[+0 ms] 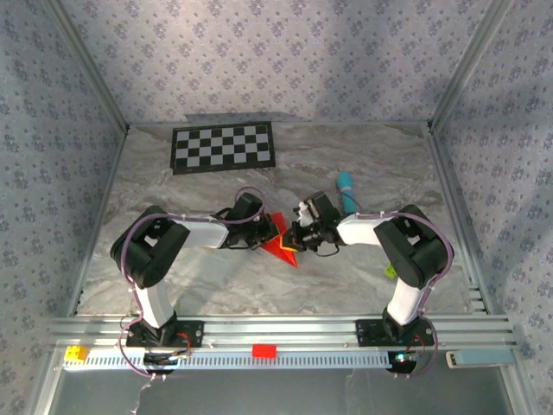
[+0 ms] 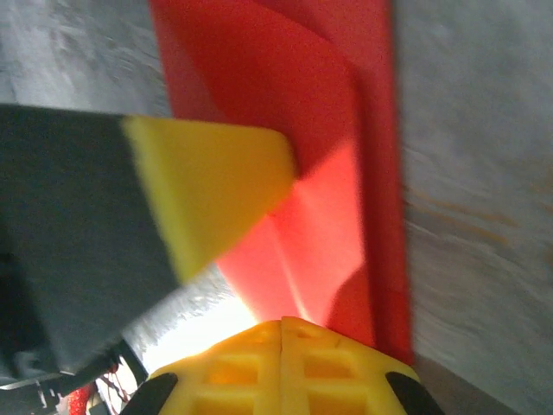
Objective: Fold a paper plane with a square sheet of paper (pick it up from the middle)
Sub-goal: Fourth fold the wing at the center of the table.
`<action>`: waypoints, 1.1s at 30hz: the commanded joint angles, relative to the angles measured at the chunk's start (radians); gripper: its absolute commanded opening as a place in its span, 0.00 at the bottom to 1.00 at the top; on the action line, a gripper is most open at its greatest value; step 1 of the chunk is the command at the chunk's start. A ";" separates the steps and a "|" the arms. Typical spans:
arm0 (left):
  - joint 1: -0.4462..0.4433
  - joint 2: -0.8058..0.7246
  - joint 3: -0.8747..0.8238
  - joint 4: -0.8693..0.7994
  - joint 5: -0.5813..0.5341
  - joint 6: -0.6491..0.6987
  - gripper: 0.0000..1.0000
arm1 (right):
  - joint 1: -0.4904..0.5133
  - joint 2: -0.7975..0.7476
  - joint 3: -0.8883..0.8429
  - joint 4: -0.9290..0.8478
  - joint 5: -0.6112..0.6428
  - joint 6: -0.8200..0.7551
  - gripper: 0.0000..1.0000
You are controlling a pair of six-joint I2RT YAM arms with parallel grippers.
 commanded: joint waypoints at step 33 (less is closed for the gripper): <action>0.235 0.079 0.117 -0.179 -0.007 0.168 0.00 | -0.025 0.076 -0.128 -0.065 -0.001 -0.072 0.00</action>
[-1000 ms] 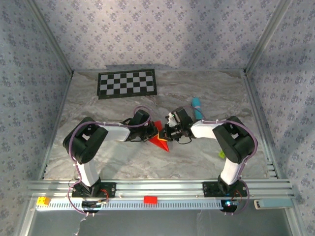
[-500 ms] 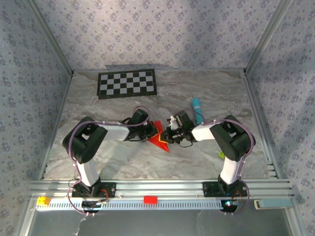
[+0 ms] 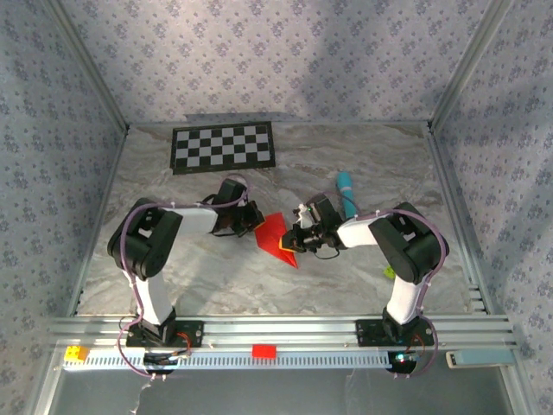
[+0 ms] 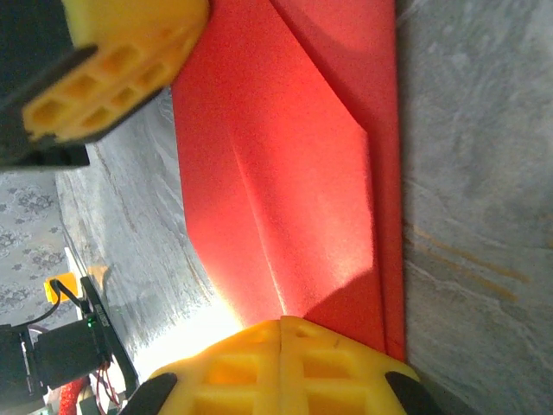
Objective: Fold a paper plane with a square sheet of paper (pick it up from the middle)
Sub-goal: Fourth fold the wing at the center of the table.
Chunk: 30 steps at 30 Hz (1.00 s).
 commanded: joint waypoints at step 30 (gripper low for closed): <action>-0.127 -0.043 0.026 -0.069 -0.060 0.050 0.00 | -0.029 0.046 0.008 -0.269 0.001 -0.095 0.00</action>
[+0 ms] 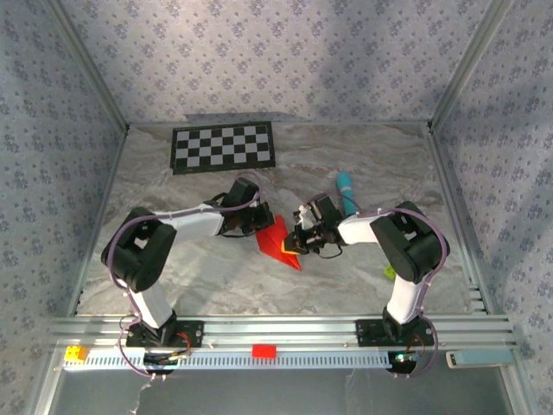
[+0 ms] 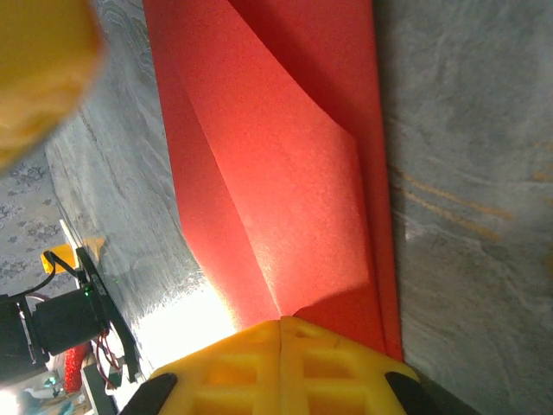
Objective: Fold a paper plane with a square sheet of paper (pick it up from the middle)
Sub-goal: Fourth fold the wing at the center of the table.
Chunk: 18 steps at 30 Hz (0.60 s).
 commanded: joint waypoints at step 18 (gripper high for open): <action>0.004 0.085 -0.034 -0.055 -0.061 0.032 0.00 | 0.058 0.074 0.180 -0.163 0.070 0.019 0.01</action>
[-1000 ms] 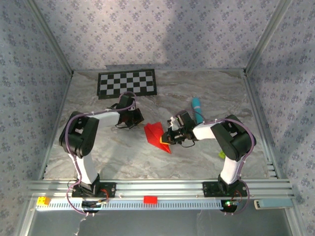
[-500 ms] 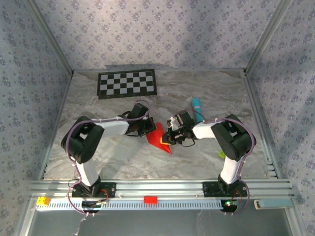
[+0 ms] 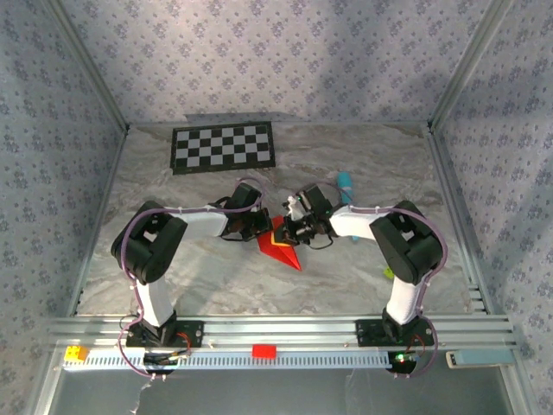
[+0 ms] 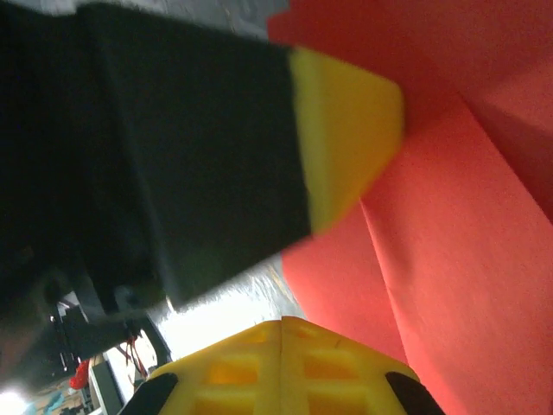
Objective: Fold a paper plane with a square sheet of paper (pick it up from the middle)
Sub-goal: Fourth fold the wing at the center of the table.
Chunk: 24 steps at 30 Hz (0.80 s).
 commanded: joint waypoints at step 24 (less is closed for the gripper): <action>0.017 0.025 -0.037 -0.067 -0.045 0.026 0.00 | -0.013 -0.091 -0.211 -0.112 0.045 -0.087 0.07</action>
